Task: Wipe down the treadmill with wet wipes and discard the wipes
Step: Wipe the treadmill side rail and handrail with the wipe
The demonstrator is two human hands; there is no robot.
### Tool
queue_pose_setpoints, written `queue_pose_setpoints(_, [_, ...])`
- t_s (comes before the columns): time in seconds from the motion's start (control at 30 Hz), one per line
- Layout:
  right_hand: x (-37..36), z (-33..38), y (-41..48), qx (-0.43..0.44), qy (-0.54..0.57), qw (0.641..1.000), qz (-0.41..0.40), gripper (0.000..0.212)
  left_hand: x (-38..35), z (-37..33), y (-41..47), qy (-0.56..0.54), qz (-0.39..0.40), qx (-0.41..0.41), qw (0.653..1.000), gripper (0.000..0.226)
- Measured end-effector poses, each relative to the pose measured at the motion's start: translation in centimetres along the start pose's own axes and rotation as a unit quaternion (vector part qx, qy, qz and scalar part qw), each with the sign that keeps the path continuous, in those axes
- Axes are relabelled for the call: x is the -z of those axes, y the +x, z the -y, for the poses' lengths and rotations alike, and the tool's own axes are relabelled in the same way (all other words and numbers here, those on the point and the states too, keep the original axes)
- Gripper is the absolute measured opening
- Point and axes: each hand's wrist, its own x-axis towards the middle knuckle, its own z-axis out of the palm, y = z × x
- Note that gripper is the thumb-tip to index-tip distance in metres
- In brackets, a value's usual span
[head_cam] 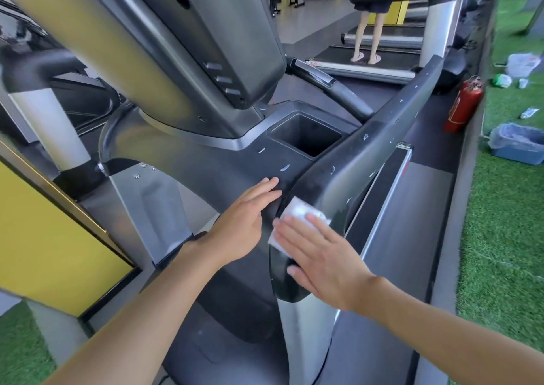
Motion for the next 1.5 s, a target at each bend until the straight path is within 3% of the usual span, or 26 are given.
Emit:
queue_pose_setpoints(0.07, [-0.5, 0.0, -0.8, 0.04, -0.01, 0.999, -0.001, 0.062, 0.0, -0.2, 0.0, -0.004, -0.001, 0.005, 1.0, 0.056])
queue_pose_setpoints(0.13, [-0.6, -0.6, -0.4, 0.014, 0.008, 1.0, -0.021, 0.06, 0.0, -0.4, 0.0, -0.011, -0.004, 0.01, 1.0, 0.052])
queue_pose_setpoints(0.2, [-0.6, -0.9, 0.9, -0.095, 0.079, 0.99, -0.061, 0.058, 0.0, -0.6, 0.1, -0.019, -0.006, 0.016, 1.0, 0.049])
queue_pose_setpoints(0.27, [-0.4, -0.2, 2.0, -0.218, 0.179, 0.954, -0.1, 0.058, -0.1, -1.0, 0.1, -0.028, -0.013, 0.026, 0.999, 0.049])
queue_pose_setpoints(0.33, [-0.6, 2.0, 2.0, -0.274, 0.234, 0.924, -0.127, 0.06, -0.3, -1.4, 0.2, -0.048, -0.022, 0.04, 0.998, 0.05])
queue_pose_setpoints(0.53, [-2.3, 6.2, -1.7, -0.184, 0.203, 0.957, -0.092, 0.06, -0.5, -2.5, 0.2, -0.059, -0.042, 0.047, 0.996, 0.048])
queue_pose_setpoints(0.6, [-2.0, 4.7, -0.1, -0.232, 0.25, 0.933, -0.119, 0.059, -0.5, -2.6, 0.3, -0.037, -0.041, 0.037, 0.998, 0.047])
queue_pose_setpoints(0.73, [-1.0, 2.2, 3.4, -0.364, 0.345, 0.847, -0.177, 0.062, -0.3, -3.0, 0.2, -0.036, -0.034, 0.037, 0.998, 0.045])
queue_pose_setpoints(0.97, [-2.2, 9.2, -0.8, -0.345, 0.461, 0.802, -0.161, 0.063, -0.5, -3.8, 0.4, 0.043, -0.044, 0.019, 0.998, 0.039])
queue_pose_setpoints(1.13, [-1.4, 3.5, 2.7, -0.441, 0.513, 0.713, -0.184, 0.066, -1.4, -5.2, 1.5, 0.125, -0.06, -0.014, 0.99, 0.039])
queue_pose_setpoints(1.4, [-1.4, 8.1, -0.8, -0.371, 0.533, 0.746, -0.146, 0.069, -2.0, -5.4, 2.5, 0.174, -0.091, -0.012, 0.981, 0.038])
queue_pose_setpoints(1.47, [-1.7, 6.3, -0.1, -0.386, 0.538, 0.733, -0.152, 0.069, -2.2, -5.5, 2.5, 0.173, -0.095, -0.014, 0.98, 0.036])
queue_pose_setpoints(1.5, [-1.6, 4.9, 0.6, -0.408, 0.553, 0.709, -0.159, 0.07, -2.2, -5.5, 2.5, 0.174, -0.097, -0.016, 0.98, 0.036])
